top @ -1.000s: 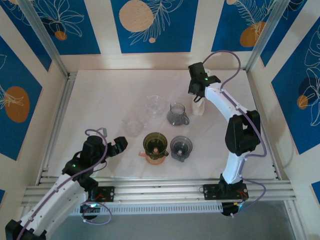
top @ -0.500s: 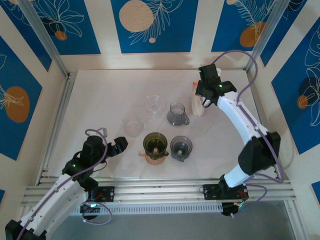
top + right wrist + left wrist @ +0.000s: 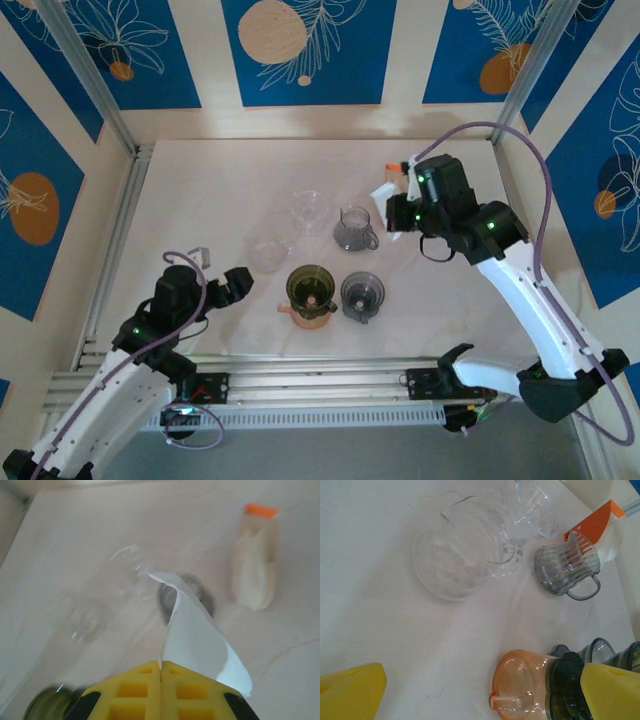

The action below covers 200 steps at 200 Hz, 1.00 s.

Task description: Place the coffee filter in the dripper

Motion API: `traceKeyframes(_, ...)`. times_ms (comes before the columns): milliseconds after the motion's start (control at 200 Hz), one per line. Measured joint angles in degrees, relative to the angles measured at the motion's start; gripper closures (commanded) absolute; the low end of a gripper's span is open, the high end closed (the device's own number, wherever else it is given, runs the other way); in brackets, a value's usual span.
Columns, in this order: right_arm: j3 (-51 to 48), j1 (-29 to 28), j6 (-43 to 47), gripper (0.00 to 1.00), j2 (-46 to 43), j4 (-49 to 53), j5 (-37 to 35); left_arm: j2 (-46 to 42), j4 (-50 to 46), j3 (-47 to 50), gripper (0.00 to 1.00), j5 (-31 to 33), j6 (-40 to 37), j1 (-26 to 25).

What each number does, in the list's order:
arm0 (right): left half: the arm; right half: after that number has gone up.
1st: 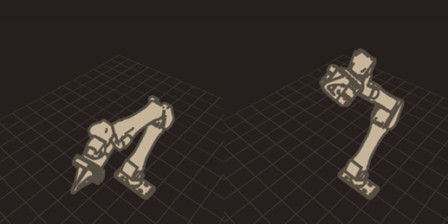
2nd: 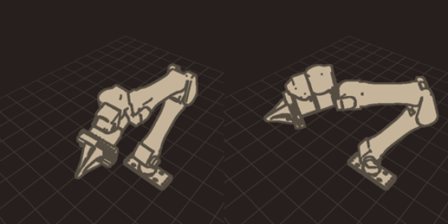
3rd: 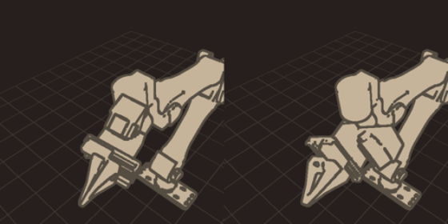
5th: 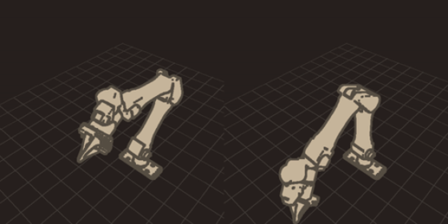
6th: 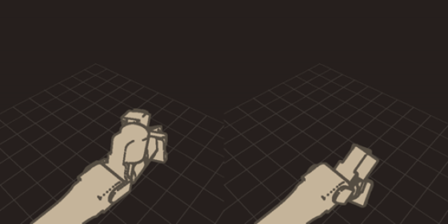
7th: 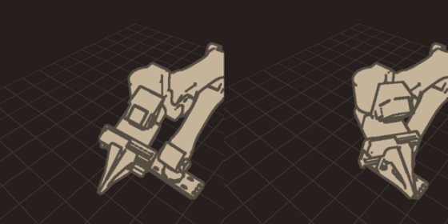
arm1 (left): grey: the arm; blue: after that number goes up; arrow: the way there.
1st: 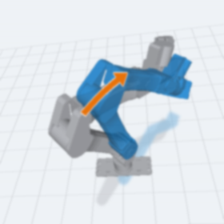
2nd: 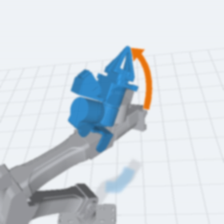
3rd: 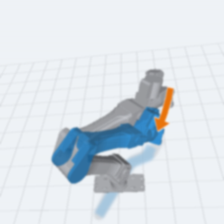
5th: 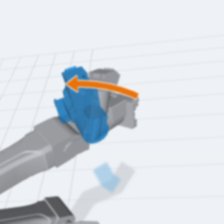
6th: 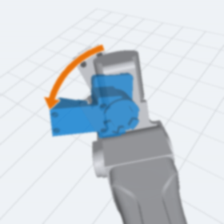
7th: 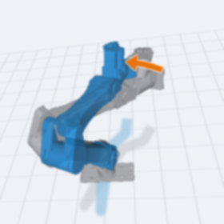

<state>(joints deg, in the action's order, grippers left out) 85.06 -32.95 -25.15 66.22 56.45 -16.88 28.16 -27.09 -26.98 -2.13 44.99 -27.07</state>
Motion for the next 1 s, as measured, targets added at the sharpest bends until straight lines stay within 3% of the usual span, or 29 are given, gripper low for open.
traceKeyframes(250,6.73,-16.20,-3.08,1.00,0.59,10.84,5.22,-0.90,-2.38,-0.68,0.00,-0.87,-0.57,0.07)
traceKeyframes(410,8.41,-22.45,-5.18,1.00,4.37,14.25,6.71,-1.01,-2.62,-0.72,0.00,-1.57,-0.57,0.07)
traceKeyframes(1000,21.31,-25.59,-4.74,1.00,26.27,20.33,7.76,-1.86,-3.39,-0.81,0.00,-6.78,-0.09,0.07)
